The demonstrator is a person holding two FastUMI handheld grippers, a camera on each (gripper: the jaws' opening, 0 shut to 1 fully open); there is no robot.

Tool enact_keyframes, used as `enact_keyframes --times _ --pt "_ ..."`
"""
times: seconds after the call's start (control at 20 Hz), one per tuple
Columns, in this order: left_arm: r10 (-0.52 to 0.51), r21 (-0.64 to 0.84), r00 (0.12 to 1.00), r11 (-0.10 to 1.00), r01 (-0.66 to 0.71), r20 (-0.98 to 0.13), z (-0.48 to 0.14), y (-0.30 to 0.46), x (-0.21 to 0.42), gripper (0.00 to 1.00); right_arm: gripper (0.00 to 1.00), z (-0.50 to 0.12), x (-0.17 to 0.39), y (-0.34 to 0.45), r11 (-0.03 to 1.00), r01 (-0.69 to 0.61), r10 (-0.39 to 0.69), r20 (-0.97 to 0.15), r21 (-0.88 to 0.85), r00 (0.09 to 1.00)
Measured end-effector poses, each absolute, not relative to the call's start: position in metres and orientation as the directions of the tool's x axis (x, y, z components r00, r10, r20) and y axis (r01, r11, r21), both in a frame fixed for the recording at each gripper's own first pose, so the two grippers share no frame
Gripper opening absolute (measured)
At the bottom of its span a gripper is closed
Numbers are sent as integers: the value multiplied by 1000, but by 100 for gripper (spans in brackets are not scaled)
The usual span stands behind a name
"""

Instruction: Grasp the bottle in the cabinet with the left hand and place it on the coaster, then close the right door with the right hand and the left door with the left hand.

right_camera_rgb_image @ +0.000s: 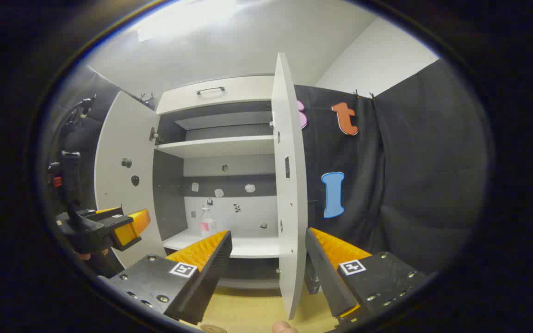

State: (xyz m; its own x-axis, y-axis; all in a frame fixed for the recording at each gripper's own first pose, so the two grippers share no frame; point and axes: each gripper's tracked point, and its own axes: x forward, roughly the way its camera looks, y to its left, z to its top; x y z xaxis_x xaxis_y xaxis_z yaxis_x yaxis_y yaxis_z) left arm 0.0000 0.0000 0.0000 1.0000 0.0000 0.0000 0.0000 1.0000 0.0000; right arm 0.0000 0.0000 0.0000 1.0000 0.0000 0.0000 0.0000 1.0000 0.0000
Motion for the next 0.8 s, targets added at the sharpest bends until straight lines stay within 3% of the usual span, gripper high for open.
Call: enact_keyframes --times 0.8 --pt "-65 47 994 996 69 -86 -23 -26 -1 96 94 1 -1 4 999 -23 23 -9 -22 1000"
